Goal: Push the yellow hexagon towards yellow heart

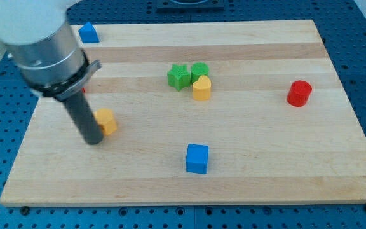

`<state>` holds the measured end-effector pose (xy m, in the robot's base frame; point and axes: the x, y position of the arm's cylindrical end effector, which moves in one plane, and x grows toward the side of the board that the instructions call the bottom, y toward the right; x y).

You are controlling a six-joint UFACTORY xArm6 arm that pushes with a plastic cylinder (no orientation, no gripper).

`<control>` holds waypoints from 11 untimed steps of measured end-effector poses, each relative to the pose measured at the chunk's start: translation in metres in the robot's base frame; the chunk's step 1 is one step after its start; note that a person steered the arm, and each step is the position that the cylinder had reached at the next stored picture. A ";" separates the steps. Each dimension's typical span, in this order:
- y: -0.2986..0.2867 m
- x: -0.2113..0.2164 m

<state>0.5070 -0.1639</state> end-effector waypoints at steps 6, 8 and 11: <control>0.031 -0.041; 0.017 -0.012; 0.095 -0.030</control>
